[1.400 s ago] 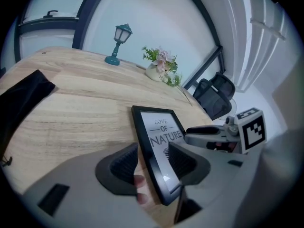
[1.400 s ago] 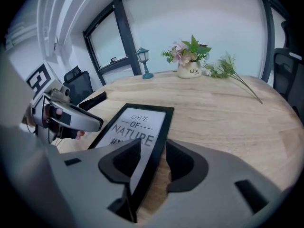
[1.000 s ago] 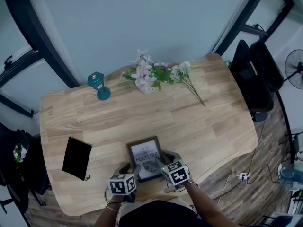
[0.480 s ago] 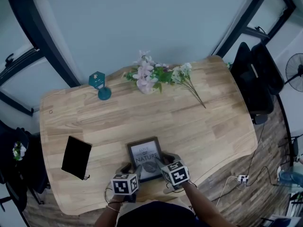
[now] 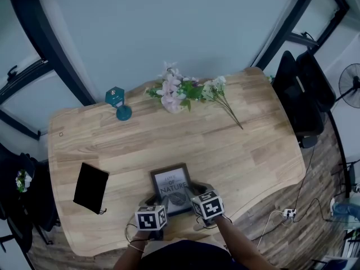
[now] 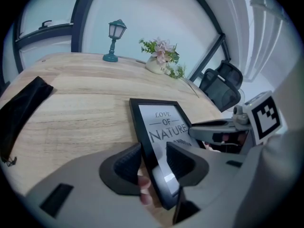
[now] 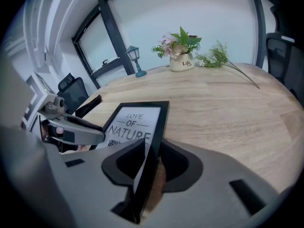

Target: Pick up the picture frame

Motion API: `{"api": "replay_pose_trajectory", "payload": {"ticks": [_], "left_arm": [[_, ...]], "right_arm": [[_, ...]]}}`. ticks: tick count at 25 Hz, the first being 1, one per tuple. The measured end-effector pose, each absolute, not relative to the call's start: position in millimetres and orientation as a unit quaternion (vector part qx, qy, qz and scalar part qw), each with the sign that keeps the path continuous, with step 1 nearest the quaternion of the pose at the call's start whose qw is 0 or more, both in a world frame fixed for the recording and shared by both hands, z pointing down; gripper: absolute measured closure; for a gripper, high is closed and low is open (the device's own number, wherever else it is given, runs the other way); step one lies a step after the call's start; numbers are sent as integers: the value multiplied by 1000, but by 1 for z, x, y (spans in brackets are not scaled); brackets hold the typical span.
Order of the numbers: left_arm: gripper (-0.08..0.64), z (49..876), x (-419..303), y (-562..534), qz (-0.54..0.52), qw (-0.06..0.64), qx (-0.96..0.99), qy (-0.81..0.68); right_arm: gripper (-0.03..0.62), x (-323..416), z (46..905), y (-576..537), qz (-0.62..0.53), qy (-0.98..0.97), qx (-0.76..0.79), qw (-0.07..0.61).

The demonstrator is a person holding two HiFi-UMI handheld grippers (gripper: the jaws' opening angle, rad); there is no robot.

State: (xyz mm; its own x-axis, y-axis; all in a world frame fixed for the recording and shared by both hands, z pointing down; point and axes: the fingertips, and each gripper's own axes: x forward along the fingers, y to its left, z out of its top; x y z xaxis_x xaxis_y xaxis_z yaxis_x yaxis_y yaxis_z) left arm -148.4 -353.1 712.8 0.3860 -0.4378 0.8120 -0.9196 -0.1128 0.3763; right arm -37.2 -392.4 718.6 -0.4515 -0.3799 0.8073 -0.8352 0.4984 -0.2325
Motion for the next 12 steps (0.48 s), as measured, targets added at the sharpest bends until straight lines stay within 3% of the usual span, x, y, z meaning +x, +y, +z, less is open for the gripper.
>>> {"api": "replay_pose_trajectory", "payload": {"ticks": [12], "left_arm": [[445,699,-151,-354,262,436,698,-504]], "right_arm": [[502,-34,702,-394,300,-799,394,341]]}}
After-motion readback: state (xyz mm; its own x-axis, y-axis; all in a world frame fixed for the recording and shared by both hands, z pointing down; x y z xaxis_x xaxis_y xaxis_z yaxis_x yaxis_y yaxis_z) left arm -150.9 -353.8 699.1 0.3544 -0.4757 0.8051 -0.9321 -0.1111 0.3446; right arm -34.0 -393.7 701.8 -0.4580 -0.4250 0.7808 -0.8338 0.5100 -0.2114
